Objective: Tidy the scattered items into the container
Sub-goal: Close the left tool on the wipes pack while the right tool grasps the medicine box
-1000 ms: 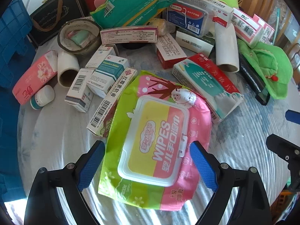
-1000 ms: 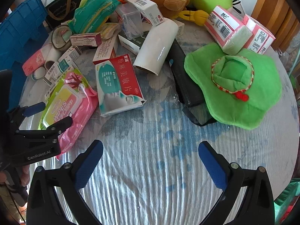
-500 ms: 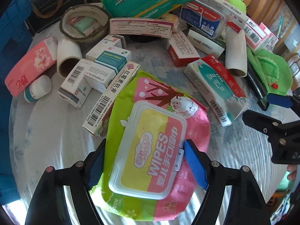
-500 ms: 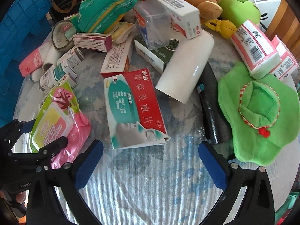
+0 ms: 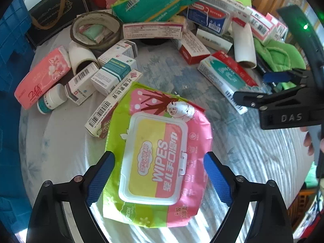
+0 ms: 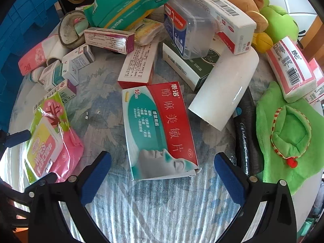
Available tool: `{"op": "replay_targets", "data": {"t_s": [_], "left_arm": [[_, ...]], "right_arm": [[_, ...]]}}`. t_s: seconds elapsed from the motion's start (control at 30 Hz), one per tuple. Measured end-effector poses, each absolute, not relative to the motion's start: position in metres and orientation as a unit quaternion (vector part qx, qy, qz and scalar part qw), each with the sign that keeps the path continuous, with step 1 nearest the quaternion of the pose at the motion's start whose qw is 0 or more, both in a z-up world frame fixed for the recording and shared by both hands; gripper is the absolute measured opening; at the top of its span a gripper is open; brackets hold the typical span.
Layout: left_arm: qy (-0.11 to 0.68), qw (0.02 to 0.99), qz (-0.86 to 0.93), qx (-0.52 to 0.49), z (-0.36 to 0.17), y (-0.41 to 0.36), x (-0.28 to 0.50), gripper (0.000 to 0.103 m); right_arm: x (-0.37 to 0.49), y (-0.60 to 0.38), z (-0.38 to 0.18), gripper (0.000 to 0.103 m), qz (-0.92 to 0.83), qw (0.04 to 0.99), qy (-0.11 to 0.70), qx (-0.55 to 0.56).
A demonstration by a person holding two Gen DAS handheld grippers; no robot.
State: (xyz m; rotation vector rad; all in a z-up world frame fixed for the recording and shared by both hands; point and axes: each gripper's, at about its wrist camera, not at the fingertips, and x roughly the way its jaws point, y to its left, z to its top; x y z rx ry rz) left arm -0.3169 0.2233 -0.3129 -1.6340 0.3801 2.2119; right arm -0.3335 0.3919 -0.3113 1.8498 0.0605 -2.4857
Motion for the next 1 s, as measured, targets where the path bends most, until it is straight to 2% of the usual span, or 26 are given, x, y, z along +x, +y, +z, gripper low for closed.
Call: {"op": "replay_targets", "data": {"t_s": [0.07, 0.43, 0.63, 0.7, 0.77, 1.0], "left_arm": [[0.137, 0.18, 0.781, -0.582, -0.32, 0.226, -0.318, 0.103], [0.098, 0.187, 0.779, -0.591, -0.338, 0.223, -0.335, 0.103], [0.078, 0.157, 0.787, -0.591, -0.337, 0.223, -0.333, 0.103], [0.068, 0.147, 0.791, -0.591, -0.336, 0.222, -0.332, 0.101], [0.059, 0.137, 0.792, -0.591, -0.333, 0.22, -0.33, 0.096], [0.047, 0.115, 0.802, -0.584, -0.327, 0.216, -0.328, 0.09]], "right_arm": [[-0.332, 0.394, -0.31, 0.103, -0.802, 0.019, 0.02, 0.596], [-0.352, 0.374, -0.329, 0.103, -0.803, 0.03, 0.036, 0.594], [-0.355, 0.371, -0.342, 0.103, -0.802, 0.027, 0.021, 0.596], [-0.352, 0.373, -0.339, 0.096, -0.805, 0.019, 0.022, 0.592], [-0.348, 0.376, -0.334, 0.075, -0.81, 0.017, 0.02, 0.586], [-0.327, 0.384, -0.334, 0.075, -0.801, 0.03, -0.003, 0.597]]}}
